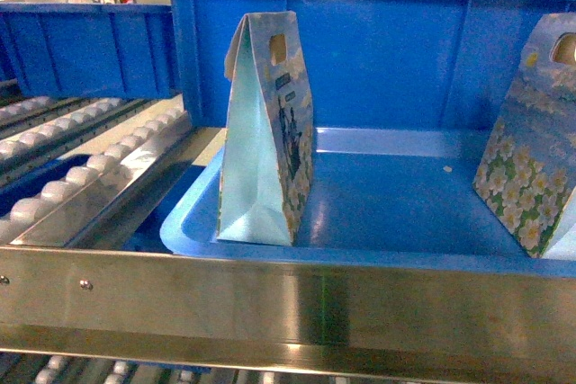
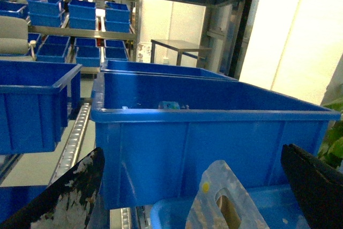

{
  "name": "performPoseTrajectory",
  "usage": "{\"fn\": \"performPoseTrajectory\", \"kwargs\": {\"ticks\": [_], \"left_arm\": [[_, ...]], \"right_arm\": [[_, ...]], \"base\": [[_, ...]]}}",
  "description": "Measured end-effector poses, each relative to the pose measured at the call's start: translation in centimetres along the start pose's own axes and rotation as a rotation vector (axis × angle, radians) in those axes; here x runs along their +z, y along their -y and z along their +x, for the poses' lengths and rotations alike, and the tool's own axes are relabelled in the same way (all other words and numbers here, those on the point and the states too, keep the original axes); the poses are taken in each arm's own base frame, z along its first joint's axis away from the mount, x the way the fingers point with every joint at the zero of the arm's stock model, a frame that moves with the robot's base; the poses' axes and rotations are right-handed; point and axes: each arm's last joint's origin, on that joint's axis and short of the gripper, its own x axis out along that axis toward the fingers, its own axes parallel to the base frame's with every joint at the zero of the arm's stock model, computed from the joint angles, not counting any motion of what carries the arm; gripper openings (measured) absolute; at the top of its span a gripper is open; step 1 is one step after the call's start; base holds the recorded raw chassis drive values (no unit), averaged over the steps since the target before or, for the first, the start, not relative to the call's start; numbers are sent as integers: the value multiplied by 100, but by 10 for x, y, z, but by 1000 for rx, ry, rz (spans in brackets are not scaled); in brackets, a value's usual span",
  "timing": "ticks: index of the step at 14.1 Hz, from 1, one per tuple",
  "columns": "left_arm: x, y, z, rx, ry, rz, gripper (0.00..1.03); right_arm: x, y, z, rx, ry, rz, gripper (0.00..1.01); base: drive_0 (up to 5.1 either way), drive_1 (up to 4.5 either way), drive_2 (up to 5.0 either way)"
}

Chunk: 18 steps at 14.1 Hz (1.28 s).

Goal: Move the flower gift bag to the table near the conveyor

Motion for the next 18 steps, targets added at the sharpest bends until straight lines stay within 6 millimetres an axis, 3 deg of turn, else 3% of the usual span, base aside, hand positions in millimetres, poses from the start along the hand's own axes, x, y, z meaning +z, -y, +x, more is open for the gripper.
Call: {"fn": "performPoseTrajectory", "kwargs": {"ticks": [6, 11, 18], "left_arm": [[0, 0, 0, -1, 1, 0, 98], [0, 0, 0, -1, 1, 0, 98], [0, 0, 0, -1, 1, 0, 98]], "right_arm": [[-2, 3, 4, -13, -9, -1, 98], [-25, 10, 22, -6, -101, 12, 98], [-37, 19, 45, 15, -192, 31, 98]], "base": [[0, 0, 0], [0, 0, 0], [0, 0, 0]]}}
